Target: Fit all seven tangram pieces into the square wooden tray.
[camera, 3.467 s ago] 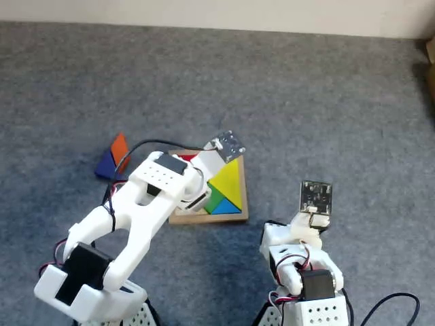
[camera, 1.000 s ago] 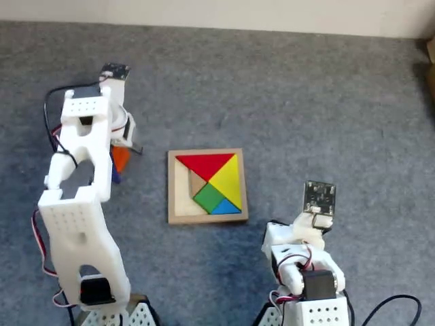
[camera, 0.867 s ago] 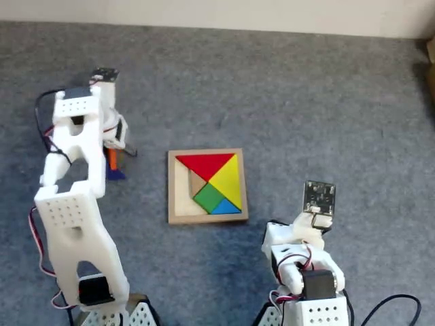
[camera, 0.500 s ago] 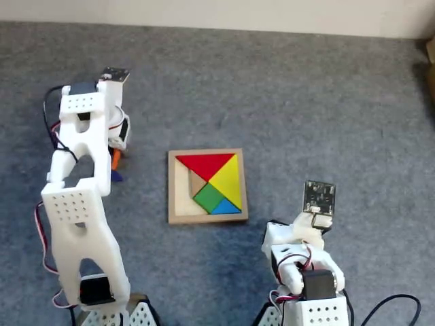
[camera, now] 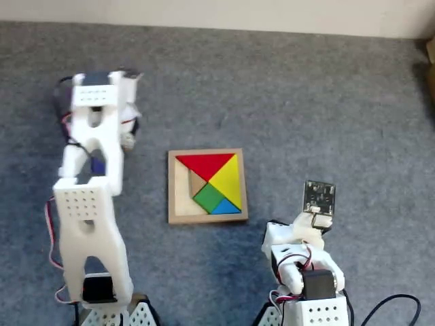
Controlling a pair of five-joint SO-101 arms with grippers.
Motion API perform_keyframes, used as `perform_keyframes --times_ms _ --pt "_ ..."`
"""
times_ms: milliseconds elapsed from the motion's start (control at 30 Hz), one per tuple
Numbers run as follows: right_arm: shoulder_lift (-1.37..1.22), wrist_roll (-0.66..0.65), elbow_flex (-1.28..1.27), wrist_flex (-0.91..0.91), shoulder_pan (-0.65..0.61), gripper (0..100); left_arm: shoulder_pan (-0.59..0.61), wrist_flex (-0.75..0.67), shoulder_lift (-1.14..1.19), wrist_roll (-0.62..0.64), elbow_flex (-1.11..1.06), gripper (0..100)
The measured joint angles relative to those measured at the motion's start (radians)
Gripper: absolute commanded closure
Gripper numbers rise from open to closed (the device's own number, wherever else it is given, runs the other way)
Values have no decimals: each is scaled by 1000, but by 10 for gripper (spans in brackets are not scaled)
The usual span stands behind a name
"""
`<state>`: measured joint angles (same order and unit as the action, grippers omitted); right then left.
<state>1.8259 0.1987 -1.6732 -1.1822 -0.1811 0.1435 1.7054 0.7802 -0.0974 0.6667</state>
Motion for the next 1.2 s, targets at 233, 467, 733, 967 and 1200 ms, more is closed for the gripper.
perform_keyframes --times_ms 233,467,733,967,1200 --pt "0 0 0 0 0 989 -157 28 0 155 49 995" --pt "0 0 0 0 0 989 -299 31 -29 321 49 995" --pt "0 0 0 0 0 989 -393 31 -51 443 25 995" --pt "0 0 0 0 0 989 -446 31 -51 451 -26 995" --pt "0 0 0 0 0 989 -446 31 -109 451 -48 995"
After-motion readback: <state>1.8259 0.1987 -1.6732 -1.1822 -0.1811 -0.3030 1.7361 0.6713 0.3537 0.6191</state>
